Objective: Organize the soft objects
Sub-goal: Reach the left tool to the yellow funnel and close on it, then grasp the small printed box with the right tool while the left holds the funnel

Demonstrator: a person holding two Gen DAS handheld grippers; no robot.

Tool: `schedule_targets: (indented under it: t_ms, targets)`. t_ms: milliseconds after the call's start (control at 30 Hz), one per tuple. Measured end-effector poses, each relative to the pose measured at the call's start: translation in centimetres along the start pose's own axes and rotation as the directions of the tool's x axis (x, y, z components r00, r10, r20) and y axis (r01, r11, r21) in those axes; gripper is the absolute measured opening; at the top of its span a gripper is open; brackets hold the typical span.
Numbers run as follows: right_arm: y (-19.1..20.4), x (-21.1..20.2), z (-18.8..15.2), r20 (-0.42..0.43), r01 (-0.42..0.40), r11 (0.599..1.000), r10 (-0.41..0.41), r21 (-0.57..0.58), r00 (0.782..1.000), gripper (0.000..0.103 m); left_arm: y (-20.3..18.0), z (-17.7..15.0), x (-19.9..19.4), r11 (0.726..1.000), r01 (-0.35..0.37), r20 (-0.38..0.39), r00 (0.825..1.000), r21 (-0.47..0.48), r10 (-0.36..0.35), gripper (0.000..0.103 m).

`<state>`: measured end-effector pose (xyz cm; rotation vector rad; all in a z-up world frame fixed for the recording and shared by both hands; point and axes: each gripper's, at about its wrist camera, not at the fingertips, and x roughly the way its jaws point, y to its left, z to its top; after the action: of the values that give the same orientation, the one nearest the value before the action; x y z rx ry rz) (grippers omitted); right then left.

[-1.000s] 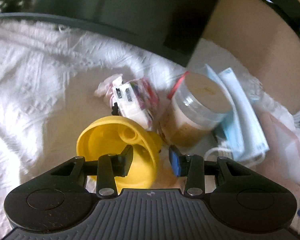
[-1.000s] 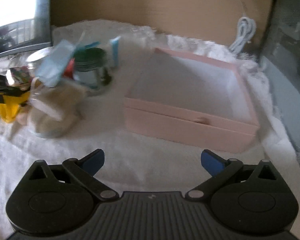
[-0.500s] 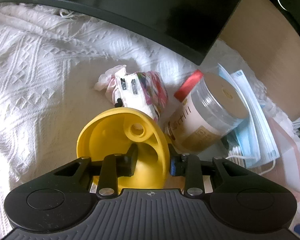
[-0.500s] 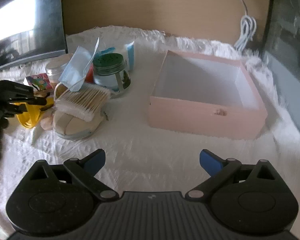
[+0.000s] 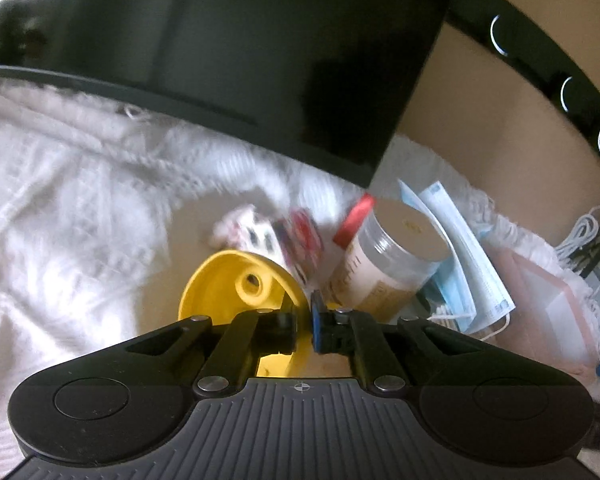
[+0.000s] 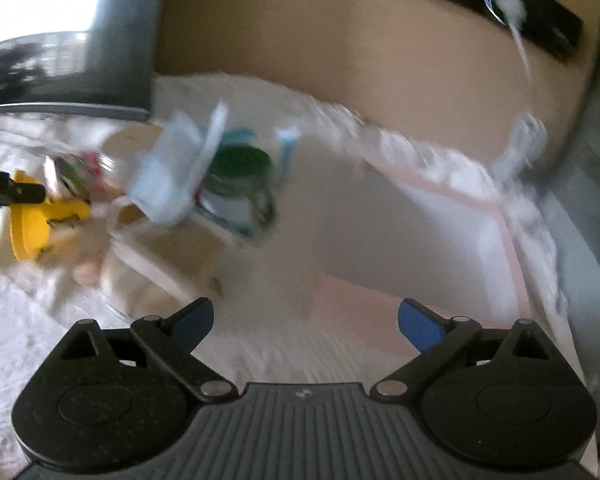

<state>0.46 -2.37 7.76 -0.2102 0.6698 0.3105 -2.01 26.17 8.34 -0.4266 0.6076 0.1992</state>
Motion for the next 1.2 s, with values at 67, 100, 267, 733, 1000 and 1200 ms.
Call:
schedule_targets:
  t_ms: [67, 100, 267, 733, 1000, 1200]
  targets:
    - [1.1, -0.5, 1.1, 0.048, -0.032, 0.998, 0.035, -0.059, 0.998, 0.099, 0.6, -0.1, -1.3, 1.000, -0.012, 0.018, 1.000, 0.003, 0.012, 0.009]
    - [1.8, -0.7, 1.6, 0.070, -0.047, 0.995, 0.053, -0.091, 0.996, 0.099, 0.9, -0.1, -1.9, 1.000, -0.021, 0.030, 0.999, 0.002, 0.021, 0.009]
    - [6.8, -1.3, 4.4, 0.167, -0.134, 0.956, 0.181, -0.259, 0.969, 0.095, 3.2, -0.3, -5.2, 0.998, -0.060, 0.087, 0.994, -0.023, 0.062, 0.009]
    - [25.4, 9.9, 8.1, 0.089, -0.148, 0.933, 0.187, -0.329, 0.978, 0.081, 10.4, -0.5, -10.3, 0.980, -0.176, 0.134, 0.973, -0.089, 0.187, 0.010]
    - [25.8, 9.7, 8.8, 0.046, -0.096, 0.923, 0.122, -0.373, 0.992, 0.021, 11.5, 1.4, -10.3, 0.977, -0.192, 0.154, 0.967, -0.088, 0.204, 0.010]
    - [19.4, 2.4, 12.0, 0.160, -0.159, 0.940, 0.215, -0.301, 0.964, 0.019, 7.9, 6.4, -9.6, 0.991, -0.132, 0.231, 0.965, 0.009, 0.127, 0.010]
